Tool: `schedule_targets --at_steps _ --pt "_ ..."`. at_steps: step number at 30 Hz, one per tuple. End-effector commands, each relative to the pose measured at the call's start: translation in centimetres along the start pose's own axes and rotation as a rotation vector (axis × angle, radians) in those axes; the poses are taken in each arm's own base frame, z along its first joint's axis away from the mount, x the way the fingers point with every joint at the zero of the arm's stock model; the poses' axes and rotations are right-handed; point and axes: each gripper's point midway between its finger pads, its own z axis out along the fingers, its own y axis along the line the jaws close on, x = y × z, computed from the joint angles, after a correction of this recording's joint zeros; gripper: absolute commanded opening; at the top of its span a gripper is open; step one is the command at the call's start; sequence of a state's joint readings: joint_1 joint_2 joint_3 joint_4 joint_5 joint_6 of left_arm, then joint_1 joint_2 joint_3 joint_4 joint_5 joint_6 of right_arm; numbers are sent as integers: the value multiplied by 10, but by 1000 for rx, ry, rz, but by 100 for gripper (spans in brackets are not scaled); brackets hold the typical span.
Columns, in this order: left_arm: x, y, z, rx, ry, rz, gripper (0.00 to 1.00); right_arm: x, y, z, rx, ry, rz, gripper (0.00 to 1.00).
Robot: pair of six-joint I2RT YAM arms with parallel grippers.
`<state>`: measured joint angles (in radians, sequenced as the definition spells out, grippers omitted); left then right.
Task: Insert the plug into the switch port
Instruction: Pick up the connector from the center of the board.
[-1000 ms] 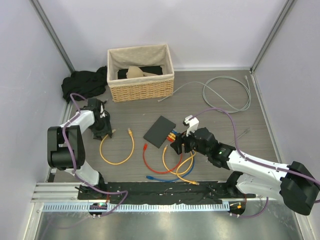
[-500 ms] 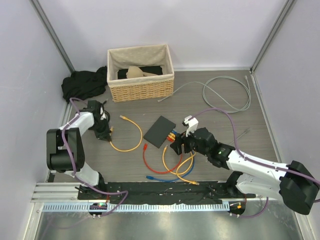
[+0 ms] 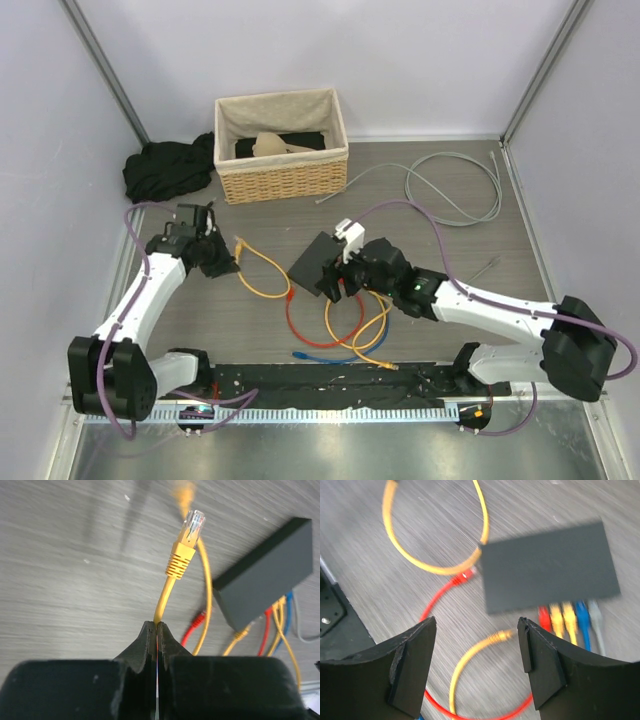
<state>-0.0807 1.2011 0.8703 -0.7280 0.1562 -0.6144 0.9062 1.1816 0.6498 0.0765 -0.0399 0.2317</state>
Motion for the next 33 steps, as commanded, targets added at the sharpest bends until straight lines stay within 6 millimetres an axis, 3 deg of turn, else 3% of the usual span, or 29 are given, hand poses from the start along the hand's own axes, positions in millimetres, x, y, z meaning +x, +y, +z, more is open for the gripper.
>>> schedule_targets --at_steps 1,3,7,8,10,11,13,14,15,18,19,21,22,23,25,28,31,33 --pt "15 -24 -8 46 -19 -145 0 -47 40 15 -84 -100 -131 75" --pt "18 -33 -12 67 -30 -149 0 -53 61 30 -114 -113 -173 76" --pt "15 -38 -20 78 -67 -166 0 -54 81 65 -116 -102 -229 77" --pt "14 -39 -22 79 -73 -170 0 -65 90 70 -132 -130 -242 77" --pt "13 -38 -25 79 -81 -168 0 -52 102 88 -154 -97 -261 77" --pt "13 -38 -26 80 -85 -168 0 -58 110 93 -166 -108 -268 76" --pt "13 -37 -27 75 -88 -169 0 -41 117 110 -181 -68 -293 76" --pt "14 -36 -28 73 -92 -166 0 -45 122 114 -187 -71 -297 75" --pt "13 -36 -29 74 -95 -168 0 -35 121 124 -181 -45 -304 74" --pt "13 -36 -33 80 -103 -170 0 -36 122 132 -175 -47 -320 61" --pt "13 -36 -34 79 -106 -169 0 -34 122 134 -172 -41 -327 50" --pt "11 -38 -38 91 -115 -171 0 -44 124 134 -172 -48 -354 30" --pt "11 -40 -40 95 -116 -168 1 -51 124 131 -169 -45 -390 10" --pt "8 -40 -44 97 -126 -166 7 -58 123 128 -154 -52 -411 3" --pt "-4 -47 -61 116 -177 -148 18 -80 116 113 -119 -81 -490 1" --pt "-26 -59 -93 155 -272 -127 56 -109 94 94 -34 -91 -598 1" --pt "-43 -76 -122 221 -347 -111 70 -132 66 64 29 -70 -650 1" --pt "-51 -85 -136 257 -381 -106 77 -149 57 41 45 -86 -692 1"
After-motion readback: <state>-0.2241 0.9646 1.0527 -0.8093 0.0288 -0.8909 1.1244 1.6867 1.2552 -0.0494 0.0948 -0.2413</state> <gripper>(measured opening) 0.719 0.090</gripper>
